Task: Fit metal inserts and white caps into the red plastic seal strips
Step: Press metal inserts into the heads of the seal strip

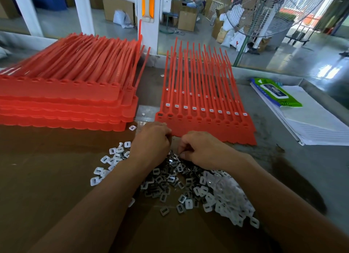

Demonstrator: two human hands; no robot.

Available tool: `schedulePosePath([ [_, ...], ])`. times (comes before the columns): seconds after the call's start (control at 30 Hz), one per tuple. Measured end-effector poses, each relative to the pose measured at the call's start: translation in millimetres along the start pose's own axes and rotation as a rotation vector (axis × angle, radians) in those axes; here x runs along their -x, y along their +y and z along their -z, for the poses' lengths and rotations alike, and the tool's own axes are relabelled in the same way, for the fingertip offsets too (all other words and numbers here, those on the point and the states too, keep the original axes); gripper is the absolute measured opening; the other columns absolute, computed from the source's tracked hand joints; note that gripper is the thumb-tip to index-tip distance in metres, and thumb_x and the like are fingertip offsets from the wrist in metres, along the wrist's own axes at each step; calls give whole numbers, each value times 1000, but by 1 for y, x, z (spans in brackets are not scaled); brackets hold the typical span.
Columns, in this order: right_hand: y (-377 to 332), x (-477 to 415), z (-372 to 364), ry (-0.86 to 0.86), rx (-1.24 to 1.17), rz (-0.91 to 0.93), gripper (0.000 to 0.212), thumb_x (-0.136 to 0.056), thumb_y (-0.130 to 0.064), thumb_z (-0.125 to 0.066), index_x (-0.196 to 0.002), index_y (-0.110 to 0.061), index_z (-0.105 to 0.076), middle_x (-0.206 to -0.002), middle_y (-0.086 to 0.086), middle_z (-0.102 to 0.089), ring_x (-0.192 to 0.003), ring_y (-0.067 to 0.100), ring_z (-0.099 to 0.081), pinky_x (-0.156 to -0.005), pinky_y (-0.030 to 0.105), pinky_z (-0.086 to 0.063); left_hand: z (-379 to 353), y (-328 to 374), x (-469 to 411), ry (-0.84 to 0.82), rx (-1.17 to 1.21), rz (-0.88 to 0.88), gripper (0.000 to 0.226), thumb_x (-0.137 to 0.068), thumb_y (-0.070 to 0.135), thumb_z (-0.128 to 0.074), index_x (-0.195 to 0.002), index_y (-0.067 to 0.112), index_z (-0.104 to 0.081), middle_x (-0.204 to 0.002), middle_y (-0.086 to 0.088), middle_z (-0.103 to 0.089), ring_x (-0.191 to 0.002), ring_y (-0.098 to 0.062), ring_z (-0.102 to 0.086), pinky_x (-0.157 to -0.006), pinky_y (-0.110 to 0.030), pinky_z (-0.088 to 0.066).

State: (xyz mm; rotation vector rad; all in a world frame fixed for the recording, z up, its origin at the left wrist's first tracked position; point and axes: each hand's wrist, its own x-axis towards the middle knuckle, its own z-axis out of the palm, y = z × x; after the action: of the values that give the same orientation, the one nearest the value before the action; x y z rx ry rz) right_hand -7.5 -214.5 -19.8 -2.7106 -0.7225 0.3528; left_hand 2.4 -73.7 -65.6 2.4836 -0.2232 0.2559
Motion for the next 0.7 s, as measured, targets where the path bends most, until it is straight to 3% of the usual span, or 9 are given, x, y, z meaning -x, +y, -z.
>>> schedulePosePath([
  [0.1,3,1,3,31,-44,-3,12,-89,-13,-55,-95,-14,-64,-93,-6,-57,-88,6,-50,-74,19,-38,0,0,0,-6,1,4,32,-82,5,-46,-108,6,-65,-122,-8,-58,-120,-18,-47,-100,-30,-35],
  [0.23,0,0,-1,65,-63,24,13,-84,-27,-64,-91,-16,-66,-77,-17,-51,-75,2,-48,-61,10,-34,0,0,0,-7,-7,5,33,-81,4,-46,-108,6,-65,-123,-9,-58,-119,-19,-47,-99,-30,-35],
  [0.33,-3,-3,-7,65,-42,-1,14,-81,-28,-66,-91,-17,-65,-85,-11,-54,-79,4,-47,-67,18,-34,0,0,0,-14,-3,8,32,-81,3,-45,-106,6,-65,-122,-9,-58,-119,-19,-47,-98,-30,-35],
  [0.43,-5,-4,-6,51,-45,-6,7,-82,-23,-66,-79,-22,-59,-73,-18,-45,-77,3,-45,-58,14,-32,-1,-1,-1,-21,1,14,33,-81,3,-45,-108,6,-65,-123,-8,-57,-119,-19,-47,-99,-31,-36],
  [0.57,-4,1,0,71,-113,-8,27,-78,-17,-68,-63,-28,-49,-67,-19,-47,-65,-2,-46,-56,4,-36,-1,-1,-1,-9,9,17,34,-80,2,-46,-108,7,-65,-124,-7,-57,-119,-18,-47,-101,-31,-35],
  [0.7,3,5,7,106,-229,-34,27,-77,-10,-69,-66,-30,-54,-68,-14,-55,-66,-1,-52,-66,19,-47,-2,-1,-1,-8,11,10,33,-81,4,-46,-108,7,-65,-123,-8,-57,-120,-18,-46,-101,-36,-35],
])
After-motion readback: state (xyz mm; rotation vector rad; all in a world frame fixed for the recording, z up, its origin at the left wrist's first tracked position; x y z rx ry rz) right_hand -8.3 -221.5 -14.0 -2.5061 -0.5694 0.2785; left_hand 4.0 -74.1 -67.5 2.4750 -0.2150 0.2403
